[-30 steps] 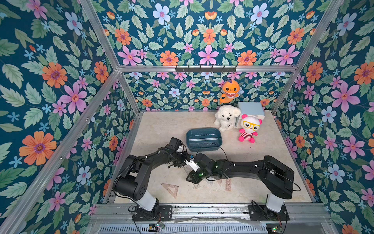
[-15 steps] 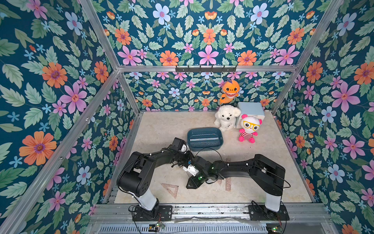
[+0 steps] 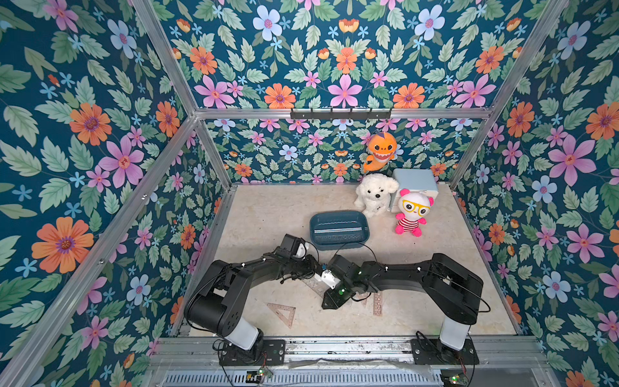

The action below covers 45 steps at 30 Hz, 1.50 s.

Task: Put the scattered rulers into the storage box
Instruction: Pick up the ruler from the center of the board.

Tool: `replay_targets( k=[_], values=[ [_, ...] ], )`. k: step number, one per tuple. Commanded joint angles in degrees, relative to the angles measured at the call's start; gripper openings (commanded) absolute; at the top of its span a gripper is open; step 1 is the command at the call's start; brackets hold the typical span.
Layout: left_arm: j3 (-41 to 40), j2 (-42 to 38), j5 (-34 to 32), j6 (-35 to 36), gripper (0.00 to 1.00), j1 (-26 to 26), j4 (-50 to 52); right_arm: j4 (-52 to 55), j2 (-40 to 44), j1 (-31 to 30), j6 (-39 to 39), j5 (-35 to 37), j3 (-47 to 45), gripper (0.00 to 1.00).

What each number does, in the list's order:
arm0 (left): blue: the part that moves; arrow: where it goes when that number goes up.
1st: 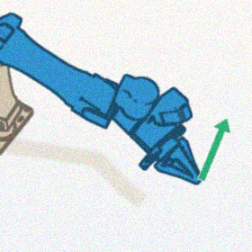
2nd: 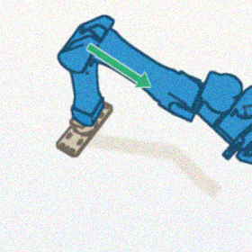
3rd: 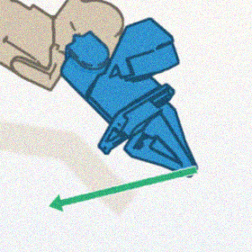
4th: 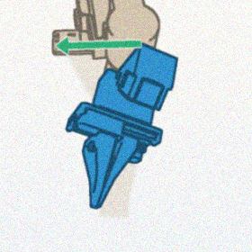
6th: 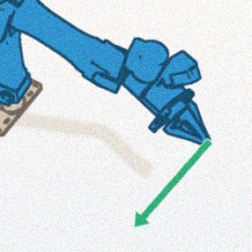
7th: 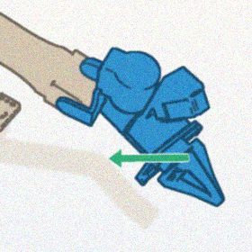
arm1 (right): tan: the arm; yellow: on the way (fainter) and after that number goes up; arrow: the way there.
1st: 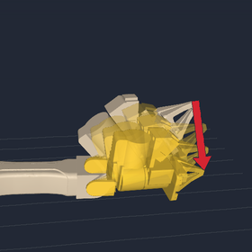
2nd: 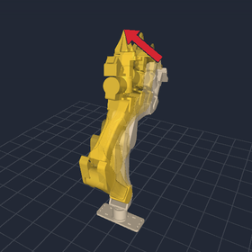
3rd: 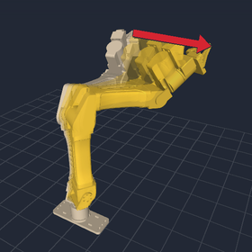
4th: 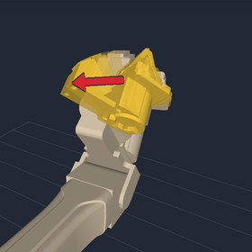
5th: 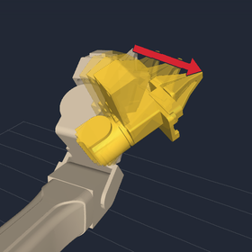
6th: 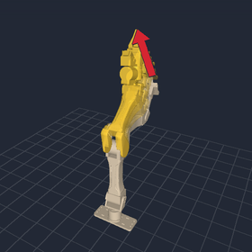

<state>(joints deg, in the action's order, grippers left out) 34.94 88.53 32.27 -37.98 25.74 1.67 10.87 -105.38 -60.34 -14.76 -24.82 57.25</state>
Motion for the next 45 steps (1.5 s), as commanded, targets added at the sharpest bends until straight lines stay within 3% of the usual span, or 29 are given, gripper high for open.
replay_targets(
  k=[1, 27, 37, 45],
  values=[
    [-2.1, -1.2, -5.1, 0.0, 0.40, 0.1, 12.6, 4.6, -0.5, 1.6, 1.1, 9.0, -0.7, 0.27],
    [-6.8, -6.8, -4.9, -3.7, 0.40, 2.8, 15.4, -2.7, -7.6, 7.5, 2.9, 10.2, 5.8, 0.24],
    [-7.1, -7.6, -1.7, -3.9, 0.33, 3.8, 14.0, -8.0, -6.3, 8.6, -1.3, 7.4, 4.5, 0.24],
    [-4.9, -10.2, -7.6, -3.7, 0.31, 3.9, 16.9, -13.9, -0.4, 9.1, -6.7, 5.1, 0.4, 0.23]
  ],
)
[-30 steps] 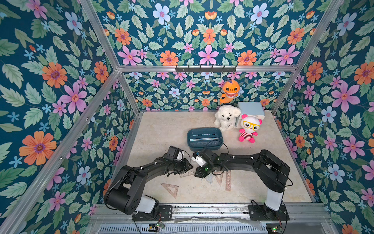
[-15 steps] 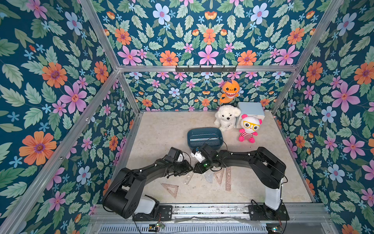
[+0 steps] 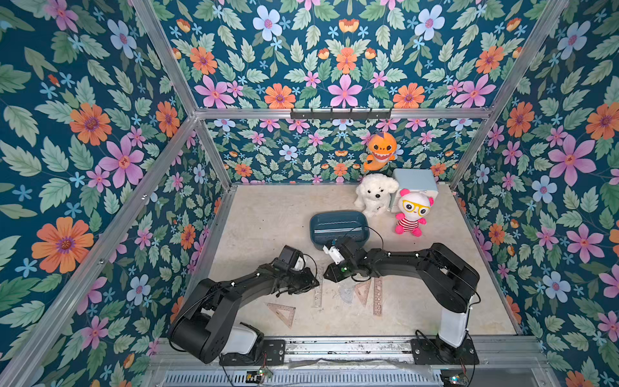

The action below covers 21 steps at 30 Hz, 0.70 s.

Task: Put the scattered rulers into the storage box
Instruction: Pick up the ruler from the center of the board.

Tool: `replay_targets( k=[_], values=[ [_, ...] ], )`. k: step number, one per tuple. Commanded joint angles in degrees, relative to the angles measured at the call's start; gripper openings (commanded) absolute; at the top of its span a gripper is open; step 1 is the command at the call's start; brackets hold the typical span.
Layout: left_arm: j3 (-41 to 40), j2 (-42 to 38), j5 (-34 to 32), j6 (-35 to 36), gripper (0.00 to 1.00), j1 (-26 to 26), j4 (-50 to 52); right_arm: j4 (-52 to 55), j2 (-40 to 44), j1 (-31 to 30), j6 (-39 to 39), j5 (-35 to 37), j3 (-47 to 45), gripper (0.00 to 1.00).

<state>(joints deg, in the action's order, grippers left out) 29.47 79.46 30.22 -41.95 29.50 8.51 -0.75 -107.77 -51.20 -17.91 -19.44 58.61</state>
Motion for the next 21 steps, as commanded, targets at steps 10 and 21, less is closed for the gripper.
replay_targets(
  k=[10, 21],
  values=[
    [1.5, -0.7, -6.7, -2.0, 0.41, -1.7, 3.4, -15.0, 1.2, -1.6, -12.6, -2.6, -4.0, 0.08],
    [1.3, 1.8, -5.5, -1.2, 0.38, -1.8, 2.5, -14.8, -0.8, -2.1, -12.9, -2.6, -5.0, 0.03]
  ],
)
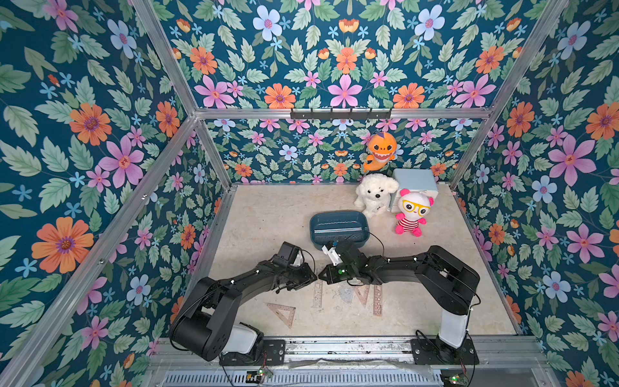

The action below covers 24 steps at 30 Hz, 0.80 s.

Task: Put the scattered rulers into the storage box
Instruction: Pick up the ruler from the center of the board.

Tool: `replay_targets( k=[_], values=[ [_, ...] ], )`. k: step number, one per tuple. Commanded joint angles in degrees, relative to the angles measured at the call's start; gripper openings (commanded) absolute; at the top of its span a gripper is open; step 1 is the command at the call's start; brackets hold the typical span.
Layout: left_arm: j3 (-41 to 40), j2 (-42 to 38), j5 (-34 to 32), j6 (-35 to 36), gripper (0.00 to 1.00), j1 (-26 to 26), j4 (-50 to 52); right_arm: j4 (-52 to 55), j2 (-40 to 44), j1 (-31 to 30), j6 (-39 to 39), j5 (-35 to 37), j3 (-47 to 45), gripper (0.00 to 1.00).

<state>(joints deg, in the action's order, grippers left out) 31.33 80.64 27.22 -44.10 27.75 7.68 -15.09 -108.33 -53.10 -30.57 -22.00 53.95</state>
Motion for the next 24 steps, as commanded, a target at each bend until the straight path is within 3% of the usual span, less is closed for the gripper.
replay_targets(
  k=[1, 17, 24],
  values=[
    [-0.7, 0.6, -2.6, 0.9, 0.38, -0.1, 3.3, -0.4, -0.3, -0.1, -0.3, -0.1, -0.5, 0.03],
    [-1.7, 3.2, -1.0, 0.9, 0.38, -0.1, 1.2, -2.3, -3.4, -0.2, -0.5, -0.1, -2.5, 0.02],
    [-2.8, 4.0, -0.2, 0.6, 0.24, 0.0, -0.4, -3.1, -4.2, -0.2, -0.8, -0.1, -3.2, 0.02]
  ],
)
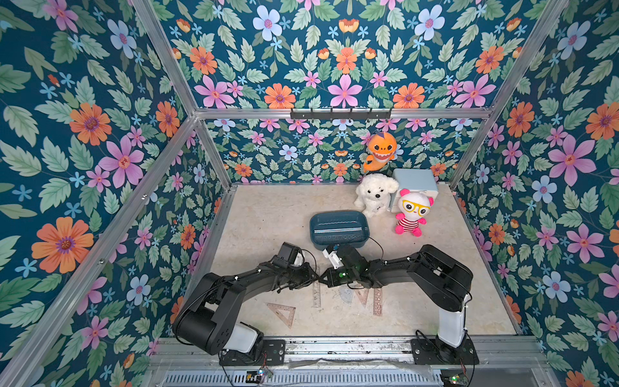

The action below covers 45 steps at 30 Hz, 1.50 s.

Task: Put the scattered rulers into the storage box
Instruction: Pick up the ruler from the center of the board.

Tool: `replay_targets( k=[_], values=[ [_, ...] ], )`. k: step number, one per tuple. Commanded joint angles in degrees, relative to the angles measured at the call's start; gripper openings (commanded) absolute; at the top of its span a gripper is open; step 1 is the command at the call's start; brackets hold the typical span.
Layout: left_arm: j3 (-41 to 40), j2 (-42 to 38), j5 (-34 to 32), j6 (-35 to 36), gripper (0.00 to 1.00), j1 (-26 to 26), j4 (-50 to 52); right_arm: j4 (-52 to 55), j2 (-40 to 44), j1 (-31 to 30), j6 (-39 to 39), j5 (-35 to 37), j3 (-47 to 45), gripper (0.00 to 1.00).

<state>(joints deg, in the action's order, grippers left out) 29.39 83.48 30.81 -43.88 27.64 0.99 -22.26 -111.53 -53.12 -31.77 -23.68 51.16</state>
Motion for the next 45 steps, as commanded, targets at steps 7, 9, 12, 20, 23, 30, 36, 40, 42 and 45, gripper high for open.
replay_targets(
  k=[7, 9, 12, 20, 23, 30, 36, 40, 42, 45],
  values=[
    [0.0, 0.9, -4.0, 2.2, 0.01, 0.2, 8.0, 5.0, 2.1, 0.5, 0.6, 1.2, -0.7, 0.02],
    [1.3, -0.4, -3.9, 3.6, 0.00, 0.1, 9.6, 6.1, 5.3, 1.2, 1.2, 0.2, -0.7, 0.05],
    [4.6, -2.8, -1.7, 6.6, 0.00, 0.1, 11.6, 10.8, 10.5, 2.5, 3.2, -1.5, 0.8, 0.11],
    [14.0, -5.0, 12.4, 11.7, 0.00, 0.0, 10.4, 10.1, 21.2, 12.0, 1.6, -15.6, -1.0, 0.33],
    [15.5, -4.4, 17.9, 10.5, 0.00, 0.0, 6.1, 4.2, 23.1, 15.1, -2.4, -20.8, -2.5, 0.49],
    [18.0, -3.1, 24.8, 7.7, 0.00, -0.1, -0.9, -7.3, 22.1, 20.5, -11.0, -28.2, -5.0, 0.61],
    [18.4, -2.7, 27.7, 5.8, 0.00, -0.2, -4.5, -12.6, 19.7, 21.4, -14.7, -30.8, -4.4, 0.58],
    [18.1, -2.2, 28.7, 4.8, 0.00, -0.1, -6.3, -14.9, 18.7, 21.5, -16.2, -31.7, -3.6, 0.52],
    [17.8, -2.3, 28.9, 4.4, 0.00, -0.2, -6.9, -15.9, 18.3, 21.4, -16.8, -31.9, -3.5, 0.49],
    [17.6, -2.4, 29.0, 4.3, 0.00, -0.2, -7.1, -17.8, 17.8, 21.5, -18.2, -32.3, -3.2, 0.44]
  ],
)
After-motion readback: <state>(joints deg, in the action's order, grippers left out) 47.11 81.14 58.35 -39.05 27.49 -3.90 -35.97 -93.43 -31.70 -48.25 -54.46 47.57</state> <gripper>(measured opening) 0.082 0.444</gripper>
